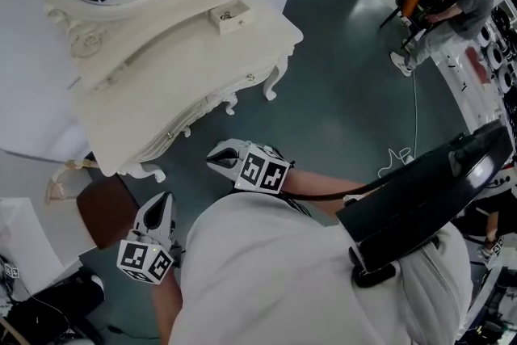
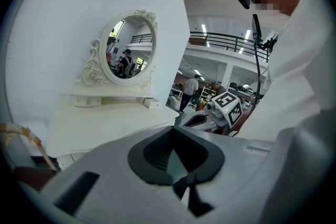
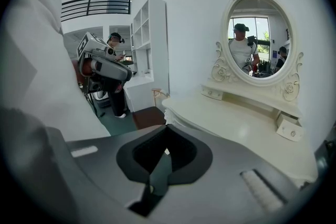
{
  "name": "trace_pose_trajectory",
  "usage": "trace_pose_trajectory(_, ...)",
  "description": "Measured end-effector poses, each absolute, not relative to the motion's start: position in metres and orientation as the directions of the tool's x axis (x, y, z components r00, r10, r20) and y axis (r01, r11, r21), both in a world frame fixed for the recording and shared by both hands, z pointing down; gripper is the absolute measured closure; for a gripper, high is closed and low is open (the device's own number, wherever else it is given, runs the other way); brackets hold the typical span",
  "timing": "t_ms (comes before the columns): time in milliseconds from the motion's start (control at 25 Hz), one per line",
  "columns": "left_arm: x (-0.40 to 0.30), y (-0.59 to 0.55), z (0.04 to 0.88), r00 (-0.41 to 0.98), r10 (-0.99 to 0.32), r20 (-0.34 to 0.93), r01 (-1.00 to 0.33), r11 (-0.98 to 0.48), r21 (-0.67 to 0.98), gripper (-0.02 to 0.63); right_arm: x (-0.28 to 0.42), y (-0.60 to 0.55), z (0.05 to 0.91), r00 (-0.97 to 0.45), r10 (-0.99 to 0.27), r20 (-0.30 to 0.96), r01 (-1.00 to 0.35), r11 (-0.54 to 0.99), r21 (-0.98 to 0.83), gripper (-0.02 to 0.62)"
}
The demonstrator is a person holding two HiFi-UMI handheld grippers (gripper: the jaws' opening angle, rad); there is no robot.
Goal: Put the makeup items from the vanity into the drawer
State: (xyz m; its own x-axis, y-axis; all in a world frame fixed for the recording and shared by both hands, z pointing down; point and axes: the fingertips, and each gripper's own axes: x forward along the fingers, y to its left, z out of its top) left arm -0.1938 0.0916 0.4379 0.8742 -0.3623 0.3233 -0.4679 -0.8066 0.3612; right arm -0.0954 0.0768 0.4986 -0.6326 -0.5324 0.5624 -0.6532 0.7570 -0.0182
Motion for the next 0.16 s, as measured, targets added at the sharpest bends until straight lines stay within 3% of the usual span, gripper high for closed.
trace_pose_trajectory(160,-0.1940,0.0879,0.4405,0.872,-0.359,0.333,-0.471,-0.802,0.367,0.607,-0.0970,0.0728,0.5017,-0.638,-0.525,0.563,-0.650,0.759,-0.029,0.595)
